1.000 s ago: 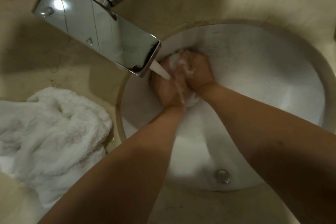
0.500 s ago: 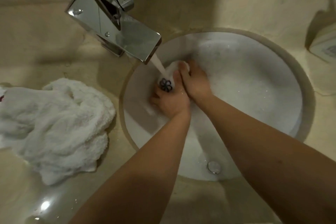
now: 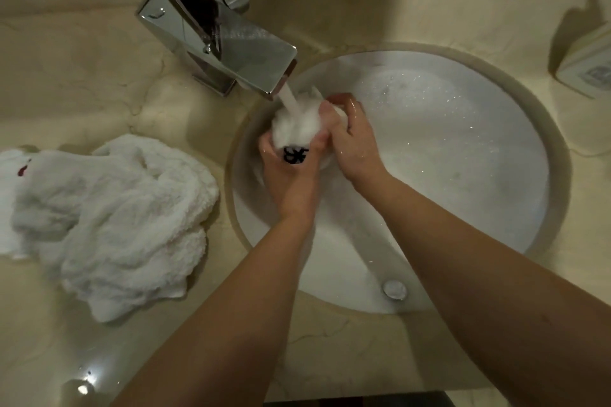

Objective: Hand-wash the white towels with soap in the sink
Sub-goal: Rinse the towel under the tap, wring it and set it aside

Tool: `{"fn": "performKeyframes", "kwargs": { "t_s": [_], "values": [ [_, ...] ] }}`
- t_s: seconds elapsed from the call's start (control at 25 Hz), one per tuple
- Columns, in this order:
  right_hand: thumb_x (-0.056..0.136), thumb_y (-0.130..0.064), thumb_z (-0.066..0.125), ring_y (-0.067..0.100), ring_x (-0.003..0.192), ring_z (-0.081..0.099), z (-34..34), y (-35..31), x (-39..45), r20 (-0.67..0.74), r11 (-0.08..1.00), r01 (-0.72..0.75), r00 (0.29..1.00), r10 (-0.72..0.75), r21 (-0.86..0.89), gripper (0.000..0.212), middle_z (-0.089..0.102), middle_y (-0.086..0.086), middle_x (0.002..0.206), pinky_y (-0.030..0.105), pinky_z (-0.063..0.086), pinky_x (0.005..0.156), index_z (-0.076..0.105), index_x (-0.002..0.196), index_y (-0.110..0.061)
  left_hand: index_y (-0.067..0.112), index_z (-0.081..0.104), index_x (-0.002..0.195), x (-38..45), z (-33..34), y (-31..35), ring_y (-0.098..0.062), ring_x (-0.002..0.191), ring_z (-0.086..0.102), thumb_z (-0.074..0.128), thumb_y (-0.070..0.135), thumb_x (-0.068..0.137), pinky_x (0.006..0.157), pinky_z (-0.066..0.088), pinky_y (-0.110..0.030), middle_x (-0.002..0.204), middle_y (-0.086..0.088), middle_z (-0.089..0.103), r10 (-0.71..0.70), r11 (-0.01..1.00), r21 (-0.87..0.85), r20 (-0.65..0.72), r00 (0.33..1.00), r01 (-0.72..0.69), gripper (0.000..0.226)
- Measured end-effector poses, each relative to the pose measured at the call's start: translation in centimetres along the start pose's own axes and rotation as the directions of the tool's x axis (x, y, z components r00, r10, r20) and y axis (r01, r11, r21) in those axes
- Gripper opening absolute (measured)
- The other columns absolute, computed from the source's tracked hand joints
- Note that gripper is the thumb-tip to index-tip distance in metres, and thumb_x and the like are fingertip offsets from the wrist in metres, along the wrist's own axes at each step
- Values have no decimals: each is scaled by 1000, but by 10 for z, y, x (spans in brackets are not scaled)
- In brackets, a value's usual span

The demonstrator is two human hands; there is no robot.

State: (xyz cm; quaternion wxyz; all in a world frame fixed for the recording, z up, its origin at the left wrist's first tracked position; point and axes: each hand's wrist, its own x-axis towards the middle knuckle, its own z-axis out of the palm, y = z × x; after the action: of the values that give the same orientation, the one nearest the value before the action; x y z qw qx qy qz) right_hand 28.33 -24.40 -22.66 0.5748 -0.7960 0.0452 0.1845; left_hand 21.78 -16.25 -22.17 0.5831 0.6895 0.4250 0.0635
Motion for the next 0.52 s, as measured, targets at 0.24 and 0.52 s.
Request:
{"fn": "performKeyframes", "kwargs": {
  "t_s": [0.24, 0.52],
  "values": [
    [91, -34, 37, 17, 101, 63, 5, 12, 3, -54, 997, -83, 995, 83, 1, 37, 70, -1, 104, 38, 51, 92, 69, 105, -24, 20, 61, 129, 13, -7, -9, -9, 96, 60, 80, 68, 65, 88, 51, -25, 113, 5, 59, 165, 934, 318, 22, 986, -163, 82],
    [94, -17, 41, 16, 112, 58, 8, 7, 6, -63, 998, -61, 996, 59, -29, 35, 64, 2, 120, 26, 45, 93, 65, 120, -14, 16, 57, 104, 15, 6, -11, -16, 95, 56, 43, 66, 87, 87, 48, -37, 108, -3, 57, 221, 953, 174, 149, 964, -246, 54]
  ]
}}
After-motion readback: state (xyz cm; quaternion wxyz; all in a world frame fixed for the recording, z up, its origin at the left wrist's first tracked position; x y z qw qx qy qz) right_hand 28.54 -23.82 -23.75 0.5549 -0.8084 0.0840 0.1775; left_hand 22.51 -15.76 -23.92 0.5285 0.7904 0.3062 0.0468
